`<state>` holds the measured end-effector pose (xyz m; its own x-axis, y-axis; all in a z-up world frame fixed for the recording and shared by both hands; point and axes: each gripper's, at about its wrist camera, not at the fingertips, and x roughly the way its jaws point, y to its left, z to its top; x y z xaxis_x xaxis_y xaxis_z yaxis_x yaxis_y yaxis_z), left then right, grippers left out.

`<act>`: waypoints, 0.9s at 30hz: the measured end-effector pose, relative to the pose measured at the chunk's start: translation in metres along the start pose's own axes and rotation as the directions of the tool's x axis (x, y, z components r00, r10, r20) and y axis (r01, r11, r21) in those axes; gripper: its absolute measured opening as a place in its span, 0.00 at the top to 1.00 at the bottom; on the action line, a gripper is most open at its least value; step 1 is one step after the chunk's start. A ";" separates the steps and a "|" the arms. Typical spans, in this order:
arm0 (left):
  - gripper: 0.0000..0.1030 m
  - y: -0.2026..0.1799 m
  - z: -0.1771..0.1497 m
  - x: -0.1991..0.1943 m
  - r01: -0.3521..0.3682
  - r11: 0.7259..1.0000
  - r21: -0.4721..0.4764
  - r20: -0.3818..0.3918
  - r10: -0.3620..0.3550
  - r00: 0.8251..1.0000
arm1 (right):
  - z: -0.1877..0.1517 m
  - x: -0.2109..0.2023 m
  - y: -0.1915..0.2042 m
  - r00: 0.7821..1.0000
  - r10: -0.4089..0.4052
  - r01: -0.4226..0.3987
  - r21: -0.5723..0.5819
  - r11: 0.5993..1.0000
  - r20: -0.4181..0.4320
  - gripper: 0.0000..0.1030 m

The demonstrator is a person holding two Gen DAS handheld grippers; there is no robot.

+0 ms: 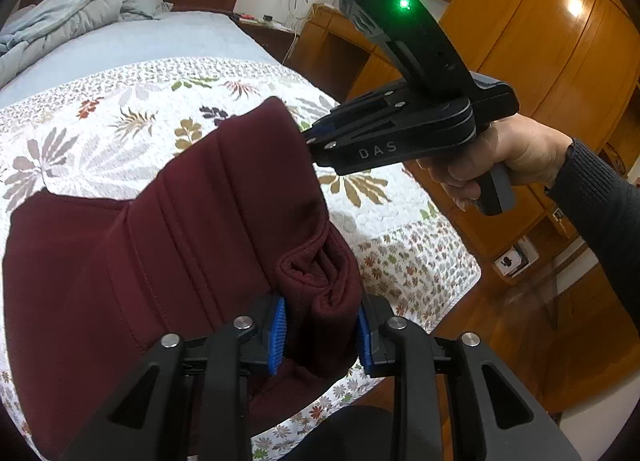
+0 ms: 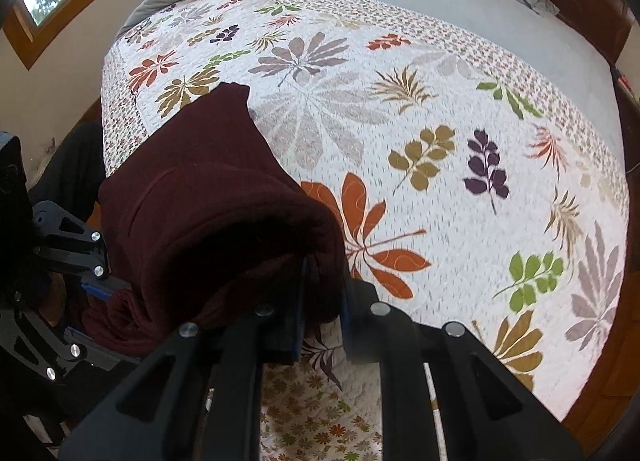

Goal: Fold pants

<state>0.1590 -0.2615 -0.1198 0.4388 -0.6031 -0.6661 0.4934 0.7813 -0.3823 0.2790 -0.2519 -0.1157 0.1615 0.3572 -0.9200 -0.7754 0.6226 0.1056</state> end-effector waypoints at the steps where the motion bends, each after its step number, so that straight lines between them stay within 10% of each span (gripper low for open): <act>1: 0.72 0.000 -0.001 0.002 -0.001 1.000 0.000 -0.005 0.001 1.000 | -0.002 0.001 -0.002 1.000 0.006 -0.006 0.009 1.000 0.002 0.84; 7: 0.48 0.005 -0.010 -0.001 0.124 0.990 -0.062 -0.019 -0.125 0.992 | -0.033 0.006 -0.039 0.995 0.090 -0.100 0.295 0.950 0.048 0.30; 10: 0.38 0.010 -0.015 -0.026 0.176 0.982 -0.064 0.016 -0.176 0.984 | -0.080 0.004 -0.070 0.976 0.164 -0.215 0.549 0.808 0.140 0.28; 13: 0.33 0.030 -0.020 -0.057 0.211 0.973 -0.093 0.070 -0.205 0.976 | -0.131 0.000 -0.078 0.883 0.284 -0.468 0.669 0.578 0.372 0.19; 16: 0.31 0.064 -0.023 -0.079 0.179 0.972 -0.153 0.104 -0.165 0.981 | -0.160 0.002 -0.063 0.777 0.322 -0.629 0.638 0.444 0.542 0.12; 27: 0.31 0.149 -0.031 -0.105 0.057 0.949 -0.309 0.108 -0.025 0.994 | -0.157 0.056 -0.010 0.635 0.403 -0.771 0.574 0.274 0.660 0.08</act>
<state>0.1634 -0.0767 -0.1272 0.5047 -0.6363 -0.5834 0.2614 0.7567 -0.5992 0.2004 -0.3473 -0.2279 0.1928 0.9367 -0.2922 0.0133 0.2953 0.9553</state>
